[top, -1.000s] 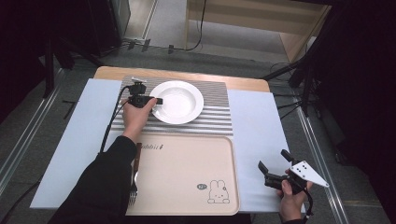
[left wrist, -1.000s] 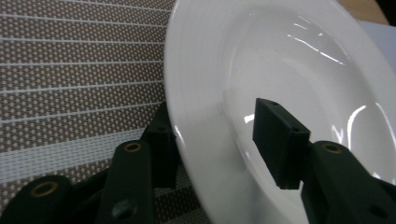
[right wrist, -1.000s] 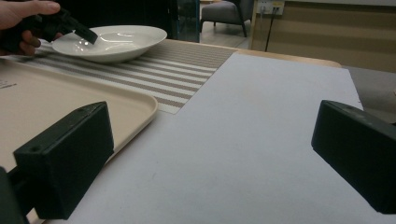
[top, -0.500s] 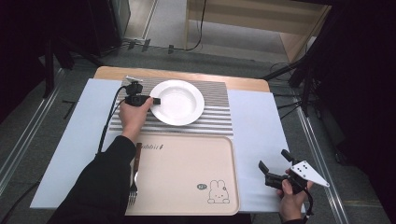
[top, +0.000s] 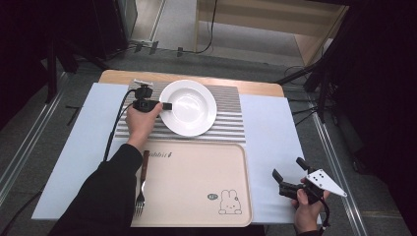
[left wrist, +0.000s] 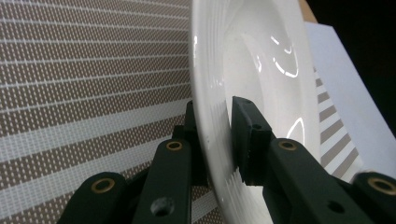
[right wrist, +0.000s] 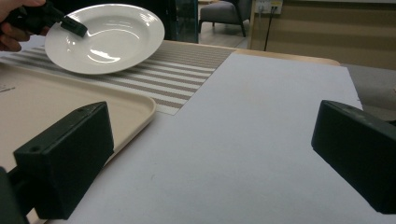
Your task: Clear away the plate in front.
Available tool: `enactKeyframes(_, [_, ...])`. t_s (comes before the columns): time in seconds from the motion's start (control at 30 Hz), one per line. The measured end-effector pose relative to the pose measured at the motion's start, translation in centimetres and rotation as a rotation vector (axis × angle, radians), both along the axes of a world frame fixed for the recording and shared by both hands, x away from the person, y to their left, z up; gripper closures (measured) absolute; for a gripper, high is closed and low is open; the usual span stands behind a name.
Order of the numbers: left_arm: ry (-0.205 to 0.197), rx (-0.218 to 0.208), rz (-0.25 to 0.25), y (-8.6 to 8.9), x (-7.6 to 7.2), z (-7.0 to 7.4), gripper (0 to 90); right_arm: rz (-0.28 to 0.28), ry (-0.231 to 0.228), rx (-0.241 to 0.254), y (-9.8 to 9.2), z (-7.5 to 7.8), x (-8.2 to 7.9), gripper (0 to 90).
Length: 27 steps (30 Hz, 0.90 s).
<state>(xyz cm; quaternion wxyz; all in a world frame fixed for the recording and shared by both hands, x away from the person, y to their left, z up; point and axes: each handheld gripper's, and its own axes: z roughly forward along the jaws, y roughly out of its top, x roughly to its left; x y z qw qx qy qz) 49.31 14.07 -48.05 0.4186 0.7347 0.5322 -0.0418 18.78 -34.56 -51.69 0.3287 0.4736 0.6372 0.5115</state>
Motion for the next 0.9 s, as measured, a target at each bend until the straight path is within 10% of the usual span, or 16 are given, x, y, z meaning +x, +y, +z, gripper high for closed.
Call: enactKeyframes(0.9, [-0.014,-0.064,0.045,-0.7,-0.5,0.1,81.7,-0.002,-0.004,-0.009,0.0,0.0,-0.1,0.0])
